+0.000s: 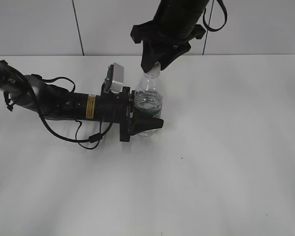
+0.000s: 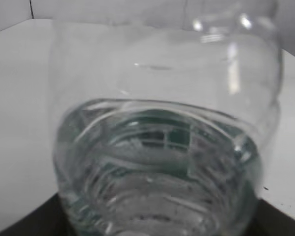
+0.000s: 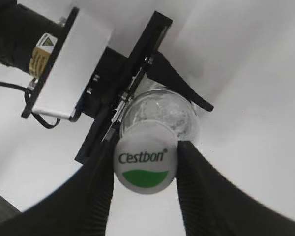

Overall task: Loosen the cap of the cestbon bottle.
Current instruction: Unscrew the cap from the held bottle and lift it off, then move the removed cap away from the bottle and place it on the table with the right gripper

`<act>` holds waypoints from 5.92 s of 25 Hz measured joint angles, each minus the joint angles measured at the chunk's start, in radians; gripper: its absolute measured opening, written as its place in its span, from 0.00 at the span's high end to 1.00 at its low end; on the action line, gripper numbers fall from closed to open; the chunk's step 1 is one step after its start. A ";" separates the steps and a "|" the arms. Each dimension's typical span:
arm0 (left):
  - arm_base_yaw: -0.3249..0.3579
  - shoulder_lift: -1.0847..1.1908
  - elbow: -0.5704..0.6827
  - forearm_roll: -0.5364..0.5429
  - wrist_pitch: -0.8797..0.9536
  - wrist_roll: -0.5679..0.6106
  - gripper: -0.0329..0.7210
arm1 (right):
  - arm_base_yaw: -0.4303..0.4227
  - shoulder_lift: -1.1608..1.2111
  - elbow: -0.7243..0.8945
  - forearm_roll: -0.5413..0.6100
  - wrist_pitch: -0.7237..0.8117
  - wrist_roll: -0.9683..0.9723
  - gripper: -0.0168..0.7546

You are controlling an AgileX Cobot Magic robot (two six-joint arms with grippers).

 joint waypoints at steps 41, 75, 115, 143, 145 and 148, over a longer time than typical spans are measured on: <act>0.001 0.000 0.000 0.013 -0.003 0.007 0.42 | 0.000 0.001 -0.004 0.025 -0.002 -1.654 0.60; 0.001 0.000 0.000 0.014 -0.005 0.001 0.42 | 0.000 -0.015 -0.002 0.066 -0.001 -1.834 0.60; 0.000 0.000 0.000 -0.013 0.004 0.000 0.42 | -0.264 -0.046 -0.008 -0.190 -0.102 -0.043 0.60; 0.000 0.002 0.000 -0.056 0.018 0.001 0.42 | -0.413 -0.046 0.559 -0.165 -0.443 0.116 0.60; 0.000 0.002 0.000 -0.057 0.018 0.001 0.42 | -0.413 -0.046 0.561 -0.165 -0.445 0.116 0.60; 0.000 0.002 0.000 -0.060 0.019 0.001 0.42 | -0.413 -0.032 0.561 -0.165 -0.446 0.116 0.60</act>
